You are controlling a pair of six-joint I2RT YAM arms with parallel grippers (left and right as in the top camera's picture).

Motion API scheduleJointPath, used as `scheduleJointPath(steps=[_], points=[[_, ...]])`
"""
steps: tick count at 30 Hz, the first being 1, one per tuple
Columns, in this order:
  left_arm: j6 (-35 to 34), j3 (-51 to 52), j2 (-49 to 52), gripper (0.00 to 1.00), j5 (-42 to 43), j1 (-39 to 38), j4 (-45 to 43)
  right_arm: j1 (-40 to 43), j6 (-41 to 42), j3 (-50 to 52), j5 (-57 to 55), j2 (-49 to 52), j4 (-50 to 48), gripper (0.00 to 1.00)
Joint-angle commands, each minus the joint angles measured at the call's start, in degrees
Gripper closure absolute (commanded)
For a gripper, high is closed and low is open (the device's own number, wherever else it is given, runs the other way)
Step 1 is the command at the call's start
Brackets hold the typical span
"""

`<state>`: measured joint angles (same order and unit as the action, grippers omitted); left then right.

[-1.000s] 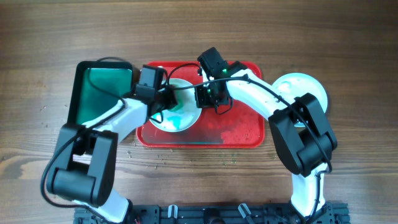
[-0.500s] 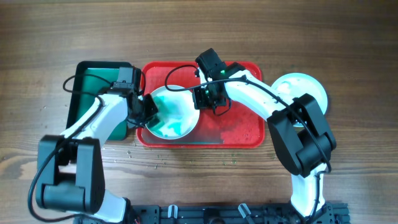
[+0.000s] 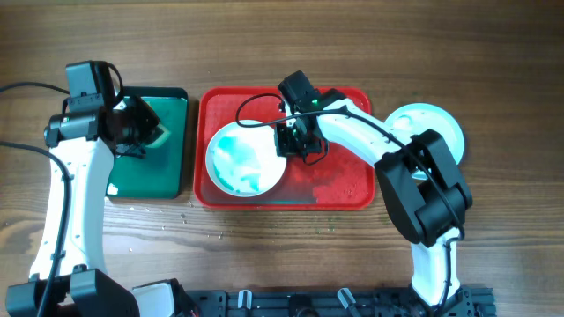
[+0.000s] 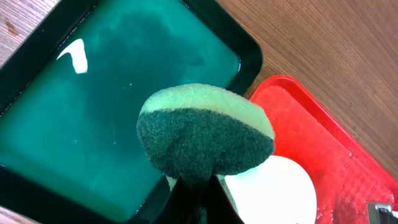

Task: Clean dirty plates on tray and stack at the side
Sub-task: 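Lift the last plate with right gripper and stack it on the pile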

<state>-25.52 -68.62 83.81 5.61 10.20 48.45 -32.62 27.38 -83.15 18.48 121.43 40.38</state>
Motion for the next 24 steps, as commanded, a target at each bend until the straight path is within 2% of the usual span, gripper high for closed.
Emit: scheduleJointPath(steps=[1, 5, 9, 13, 18, 24], points=[[1.3, 0.3, 0.7, 0.96, -1.0, 0.2, -0.2, 0.9, 1.1, -0.2, -6.4, -3.3, 3.0, 0.96], [-5.0, 0.3, 0.7, 0.96, -1.0, 0.1, -1.0, -0.6, -2.4, -0.2, -29.8, -14.9, 5.7, 0.96], [-5.2, 0.4, 0.8, 0.96, -0.9, 0.2, -1.0, -5.4, -5.4, -0.2, -54.8, -22.0, 5.9, 0.96], [-5.2, 0.4, 0.8, 0.96, -0.9, 0.2, -1.0, -13.8, -4.9, -0.2, -77.7, -23.5, 7.3, 0.96], [-5.2, 0.4, 0.8, 0.96, -0.9, 0.2, -1.0, -23.8, -4.9, -0.1, -96.2, -23.5, 7.2, 0.96], [-5.2, 0.4, 1.3, 0.96, -1.0, 0.2, -1.6, -29.1, -5.4, -0.1, -103.8, -23.5, 7.0, 0.96]])
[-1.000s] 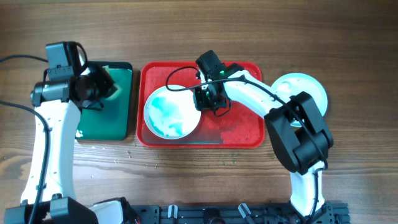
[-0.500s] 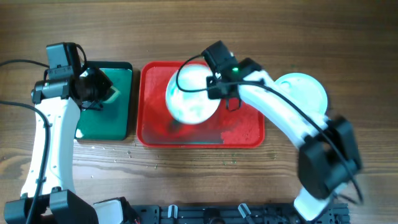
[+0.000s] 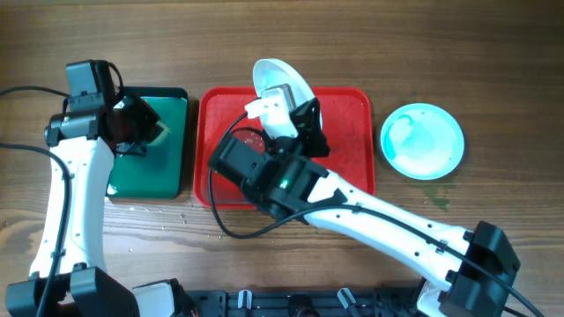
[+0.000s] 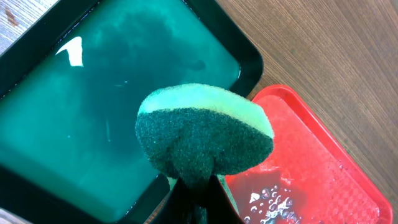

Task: Clean dirty plates on tray and stack at the side
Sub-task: 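Lift the last plate with right gripper and stack it on the pile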

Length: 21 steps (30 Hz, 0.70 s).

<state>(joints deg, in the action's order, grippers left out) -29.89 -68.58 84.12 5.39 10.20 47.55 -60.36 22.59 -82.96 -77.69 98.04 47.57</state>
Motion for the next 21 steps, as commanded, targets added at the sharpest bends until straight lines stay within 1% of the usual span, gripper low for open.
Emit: scheduleJointPath(steps=[1, 4, 9, 11, 15, 16, 18, 19, 20, 21], points=[[-0.8, 0.3, 1.1, 0.96, -0.7, 0.2, -0.8, -1.8, -1.0, -0.3, -8.5, -0.1, -0.2, 0.96], [-0.8, 0.3, 1.7, 0.96, -0.7, 0.2, -0.8, -2.8, -3.1, -0.3, -9.4, -0.1, -0.8, 0.96], [-0.8, 0.3, 3.0, 0.96, -0.7, 0.2, -0.8, -2.8, -2.9, -0.3, -9.3, -0.1, -1.7, 0.96], [-0.8, 0.3, 3.1, 0.96, -0.7, 0.2, -0.8, -2.8, -3.0, -0.3, -6.2, -0.1, -1.8, 0.96], [-0.8, 0.3, 3.1, 0.96, -0.5, 0.2, -0.8, -2.0, -3.1, -0.3, 9.3, -0.1, 0.2, 0.96], [-0.8, 0.3, 3.1, 0.96, -0.3, 0.2, -0.8, -0.5, -3.0, -0.2, 17.2, -0.1, 1.4, 0.96], [-0.8, 0.3, 3.1, 0.96, -0.3, 0.0, -0.8, 3.7, -3.1, -0.2, 30.0, -0.1, 2.4, 0.96], [-0.8, 0.3, 3.1, 0.96, -0.3, -0.4, -0.9, 7.5, -3.2, -0.2, 38.8, -0.1, 2.4, 0.96], [-0.8, 0.3, 3.1, 0.96, -0.3, -0.6, -0.9, 9.9, -3.6, -0.2, 43.8, -0.1, 2.2, 0.96], [-0.8, 0.3, 3.1, 0.96, -0.3, -1.0, -0.9, 13.4, -5.2, -0.2, 52.0, -0.2, 1.7, 0.96]])
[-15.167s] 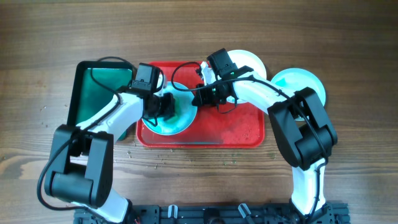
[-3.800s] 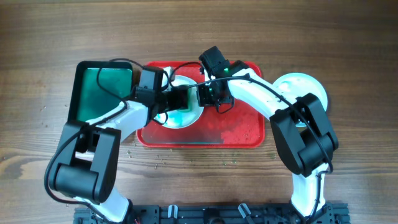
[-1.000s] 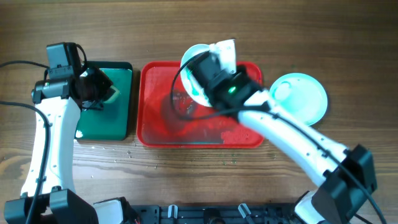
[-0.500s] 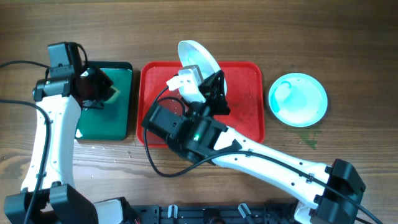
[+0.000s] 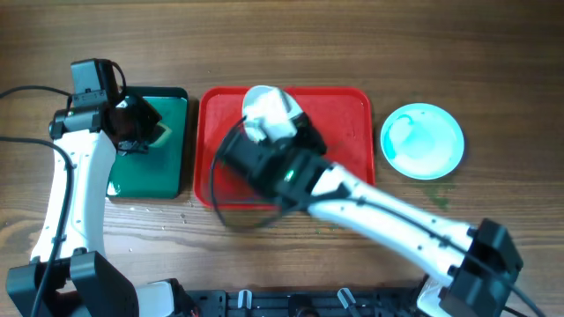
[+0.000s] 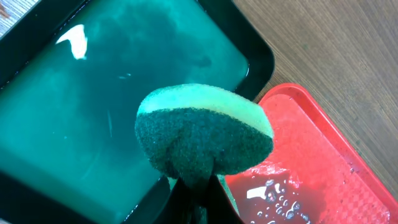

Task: Clean dirty plates on tray and stack at the side
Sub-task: 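Lift the last plate with right gripper and stack it on the pile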

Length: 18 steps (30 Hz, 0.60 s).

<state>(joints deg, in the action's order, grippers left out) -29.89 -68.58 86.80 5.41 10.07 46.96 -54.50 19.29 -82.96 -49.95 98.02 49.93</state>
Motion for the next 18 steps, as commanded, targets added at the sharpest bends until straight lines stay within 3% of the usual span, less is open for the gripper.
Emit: scheduleJointPath(steps=[1, 5, 7, 9, 12, 18], points=[[-0.8, 0.3, 0.4, 0.96, -0.3, -1.2, -0.2, 11.4, -3.6, -0.2, 32.8, -0.5, -1.3, 0.96], [-0.8, 0.3, 0.4, 0.96, -0.3, -2.3, -0.2, 27.1, -4.2, -0.2, 56.8, -2.1, -2.3, 0.96], [-0.8, 0.3, 0.4, 0.96, -0.4, -2.3, -0.2, 37.8, -2.1, -0.2, 63.0, -2.7, -0.8, 0.96], [-0.4, 0.3, 0.4, 0.96, -0.9, -2.3, -0.2, 53.4, 1.7, 0.2, 62.1, -2.6, 5.4, 0.96], [-0.4, 0.3, 0.4, 0.96, -1.0, -2.3, -0.2, 66.3, 1.7, 2.8, 57.4, -2.6, 6.0, 0.96], [-0.4, 0.3, 0.4, 0.96, -2.4, -2.3, 0.2, 76.3, 2.2, 10.4, 52.9, -2.6, 2.9, 0.96]])
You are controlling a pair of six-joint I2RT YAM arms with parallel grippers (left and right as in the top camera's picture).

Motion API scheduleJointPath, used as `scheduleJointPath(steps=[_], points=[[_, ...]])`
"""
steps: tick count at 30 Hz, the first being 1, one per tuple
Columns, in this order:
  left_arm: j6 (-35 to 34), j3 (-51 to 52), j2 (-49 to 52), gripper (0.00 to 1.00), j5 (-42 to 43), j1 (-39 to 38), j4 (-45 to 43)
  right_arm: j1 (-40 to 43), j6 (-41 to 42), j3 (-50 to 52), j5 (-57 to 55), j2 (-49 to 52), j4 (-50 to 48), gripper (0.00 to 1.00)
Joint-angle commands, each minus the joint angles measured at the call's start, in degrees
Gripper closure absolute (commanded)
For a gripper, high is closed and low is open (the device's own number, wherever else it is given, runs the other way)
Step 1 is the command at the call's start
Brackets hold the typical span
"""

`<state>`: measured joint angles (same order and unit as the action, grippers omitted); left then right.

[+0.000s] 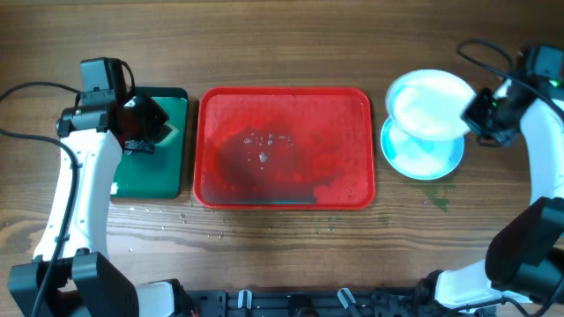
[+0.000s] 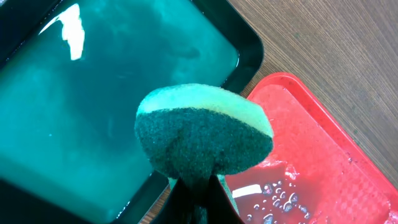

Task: Clean dirty plates on tray and stack at the side
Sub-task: 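Lift the last plate with right gripper and stack it on the pile, then release the plate and drop the sponge into the green tray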

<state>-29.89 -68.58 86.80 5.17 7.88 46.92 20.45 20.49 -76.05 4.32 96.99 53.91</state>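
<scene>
The red tray (image 1: 352, 141) lies wet in the middle, with no plate on it. My left gripper (image 1: 152, 130) is shut on a green sponge (image 2: 204, 130), held over the right edge of the dark green water basin (image 1: 145, 180). My right gripper (image 1: 476, 113) is at the far right, shut on the rim of a white plate (image 1: 427, 104). That plate hangs tilted above a light blue plate (image 1: 423, 154) lying on the table right of the tray.
The basin (image 2: 93, 93) holds teal water. Droplets and a wet film (image 1: 264, 145) cover the tray floor. Water spots (image 1: 176, 218) dot the wooden table in front of the basin. Cables run along the far right and far left.
The right arm has moved from over the tray to the far right, carrying the white plate above the blue plate. The tray now stands bare. The left gripper has barely shifted.
First the right gripper was at the rim of a plate lying in the tray. Then the plate stood lifted on edge over the tray's far side, then was held above the tray. Now it hangs over the blue plate at the side. The left gripper held the sponge throughout.
</scene>
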Motion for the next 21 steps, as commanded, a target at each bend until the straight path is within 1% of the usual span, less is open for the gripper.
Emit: scheduleJointPath(steps=[1, 6, 7, 8, 9, 13, 15, 18, 21], points=[[-0.4, 0.3, 0.4, 0.96, -2.4, -0.2, 0.5, 1.3, 1.2, 5.1, -1.4, -1.6, -1.9, 0.96], [-0.3, 0.3, 0.4, 0.96, -3.8, -0.2, 0.6, 1.1, 2.6, 12.4, -0.7, -1.6, -6.8, 0.96], [-0.3, 0.3, 0.4, 0.96, -3.8, -0.2, 0.6, 1.1, 2.6, 12.9, 0.9, -1.6, -7.1, 0.94], [-0.4, 0.3, 0.4, 0.96, -3.8, -0.2, 0.5, 1.1, 2.4, 12.9, 2.8, -1.6, -7.1, 0.87], [-0.4, 0.3, 0.4, 0.96, -3.8, -0.1, 0.5, 1.1, 2.0, 12.7, 4.6, -1.7, -7.0, 0.84], [-0.3, 0.3, 0.4, 0.96, -5.1, 1.0, 0.7, -0.8, -1.0, 7.3, 7.0, -2.3, -2.5, 0.75], [-0.3, 0.3, 0.4, 0.96, -5.1, 1.7, 1.4, -3.6, -3.3, 3.8, 7.5, -3.7, -0.2, 0.72], [1.1, 0.3, 0.4, 0.96, -6.1, 2.8, 2.3, -10.5, -6.2, 0.0, 7.8, -5.3, 1.0, 0.61], [1.2, 1.6, 0.4, 0.96, -10.9, 2.9, 2.1, -17.4, -7.1, -0.2, 7.8, -5.2, 0.5, 0.59]])
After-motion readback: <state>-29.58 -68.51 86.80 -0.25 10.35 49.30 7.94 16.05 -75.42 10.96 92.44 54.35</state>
